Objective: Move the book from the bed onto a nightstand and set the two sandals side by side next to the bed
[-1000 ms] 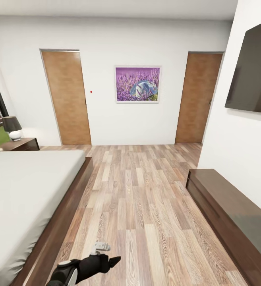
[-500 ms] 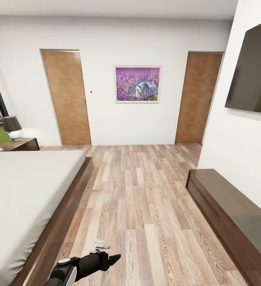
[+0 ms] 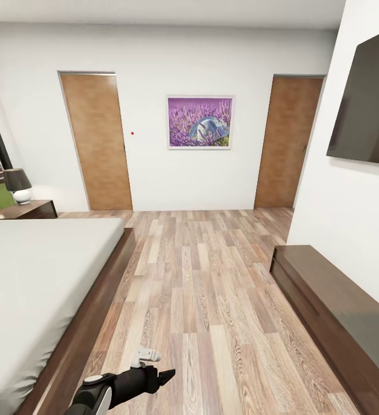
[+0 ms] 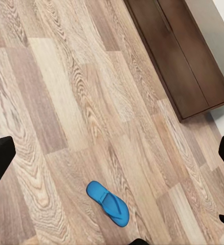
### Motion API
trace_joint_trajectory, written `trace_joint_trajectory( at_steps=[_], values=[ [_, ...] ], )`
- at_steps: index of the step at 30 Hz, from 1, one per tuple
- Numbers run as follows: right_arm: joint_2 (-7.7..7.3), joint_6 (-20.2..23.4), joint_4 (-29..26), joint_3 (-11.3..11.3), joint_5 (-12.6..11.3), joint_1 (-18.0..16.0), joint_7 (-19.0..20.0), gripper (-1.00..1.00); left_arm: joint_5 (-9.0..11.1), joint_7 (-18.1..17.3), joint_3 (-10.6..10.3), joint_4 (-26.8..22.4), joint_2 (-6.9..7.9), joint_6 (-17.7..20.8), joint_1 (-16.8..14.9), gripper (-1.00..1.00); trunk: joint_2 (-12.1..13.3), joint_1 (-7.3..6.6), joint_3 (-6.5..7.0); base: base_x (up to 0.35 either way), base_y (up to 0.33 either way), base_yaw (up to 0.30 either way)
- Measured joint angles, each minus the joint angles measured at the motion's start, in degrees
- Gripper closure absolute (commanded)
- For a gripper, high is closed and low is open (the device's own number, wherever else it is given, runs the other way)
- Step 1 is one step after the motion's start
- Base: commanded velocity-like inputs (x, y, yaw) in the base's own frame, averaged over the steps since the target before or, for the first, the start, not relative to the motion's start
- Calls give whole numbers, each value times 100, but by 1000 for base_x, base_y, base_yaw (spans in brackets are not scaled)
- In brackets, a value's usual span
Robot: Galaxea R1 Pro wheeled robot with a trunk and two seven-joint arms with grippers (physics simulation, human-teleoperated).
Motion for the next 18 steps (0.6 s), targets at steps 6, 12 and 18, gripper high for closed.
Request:
trace_joint_trajectory(
  at_steps=[6,12,18],
  values=[
    [7,-115,79,-61,-53,92,-11,-100,-94,-19,-33,13,-53,-33,28,-100,0,0,-1,0,0,0],
    [8,-172,91,-58,-55,93,-11,-100,56,-19,-32,-6,-86,-38,27,-100,-79,43,-36,0,0,0],
    [8,-199,94,-57,-55,93,-11,-100,227,-21,-32,-11,-82,-49,27,-100,-320,175,-144,0,0,0]
  ],
)
